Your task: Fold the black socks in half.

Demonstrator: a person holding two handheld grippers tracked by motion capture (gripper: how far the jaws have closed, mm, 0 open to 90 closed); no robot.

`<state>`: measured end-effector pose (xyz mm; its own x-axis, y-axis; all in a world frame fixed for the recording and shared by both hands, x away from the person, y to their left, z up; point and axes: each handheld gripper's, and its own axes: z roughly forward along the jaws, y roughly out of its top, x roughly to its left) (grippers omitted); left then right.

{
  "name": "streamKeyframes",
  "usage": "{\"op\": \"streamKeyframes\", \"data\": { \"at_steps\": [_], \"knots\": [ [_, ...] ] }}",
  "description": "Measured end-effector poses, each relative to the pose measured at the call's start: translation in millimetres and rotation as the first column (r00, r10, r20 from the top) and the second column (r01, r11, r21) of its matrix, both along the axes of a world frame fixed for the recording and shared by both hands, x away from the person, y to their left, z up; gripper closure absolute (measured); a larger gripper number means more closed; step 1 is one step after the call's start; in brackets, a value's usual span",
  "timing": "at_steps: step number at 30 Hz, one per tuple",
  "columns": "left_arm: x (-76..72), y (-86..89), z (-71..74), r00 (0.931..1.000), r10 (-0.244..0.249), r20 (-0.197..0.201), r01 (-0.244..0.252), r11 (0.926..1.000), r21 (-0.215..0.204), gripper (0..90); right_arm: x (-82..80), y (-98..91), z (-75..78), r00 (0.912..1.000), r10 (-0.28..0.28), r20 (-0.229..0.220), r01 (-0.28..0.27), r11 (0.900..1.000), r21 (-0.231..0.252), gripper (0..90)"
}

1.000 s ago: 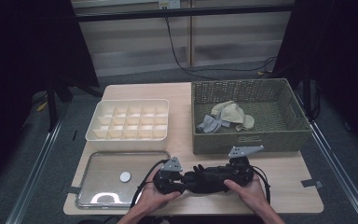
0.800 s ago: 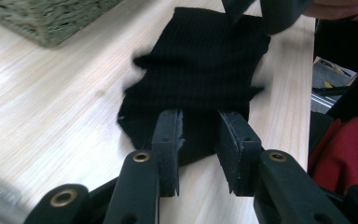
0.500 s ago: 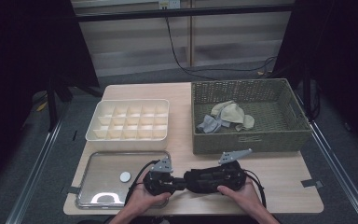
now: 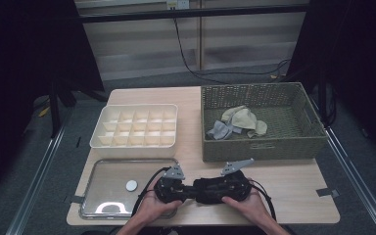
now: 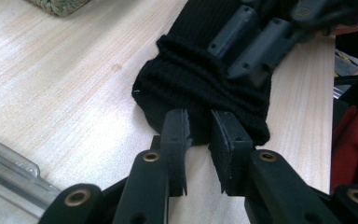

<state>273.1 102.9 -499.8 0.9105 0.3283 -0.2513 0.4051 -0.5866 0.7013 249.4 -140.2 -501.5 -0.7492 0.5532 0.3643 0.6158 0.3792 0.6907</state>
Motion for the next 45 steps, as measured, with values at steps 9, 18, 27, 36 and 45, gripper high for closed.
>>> {"op": "streamKeyframes", "data": {
  "at_steps": [9, 18, 27, 36, 45],
  "knots": [
    [-2.7, -4.9, -0.5, 0.9998, -0.020, -0.009, 0.020, 0.9998, -0.009, 78.5, -1.4, -2.7, 13.9, 1.0000, -0.004, -0.005, 0.005, 0.9942, 0.108, 88.8],
    [-3.7, -1.7, 2.4, 0.9999, -0.006, -0.013, 0.006, 0.9999, -0.016, 78.5, -4.6, -0.3, 6.3, 0.9998, -0.002, -0.021, 0.004, 0.9984, 0.056, 88.7],
    [-1.5, 4.2, 8.5, 0.9991, 0.037, -0.022, -0.038, 0.9976, -0.057, 74.3, -3.9, -3.0, -1.5, 0.9996, 0.002, -0.030, -0.001, 0.9993, 0.037, 87.3],
    [-1.8, 5.6, 13.6, 0.9991, 0.036, -0.024, -0.038, 0.9953, -0.089, 72.7, -6.1, -14.0, 7.1, 0.9998, -0.018, -0.006, 0.018, 0.9961, 0.087, 78.5],
    [-2.1, 2.9, 21.9, 0.9994, 0.033, -0.006, -0.033, 0.9928, -0.115, 74.9, -11.1, -38.5, 23.0, 0.9966, -0.078, 0.027, 0.074, 0.9887, 0.131, 70.6]
  ]
}}
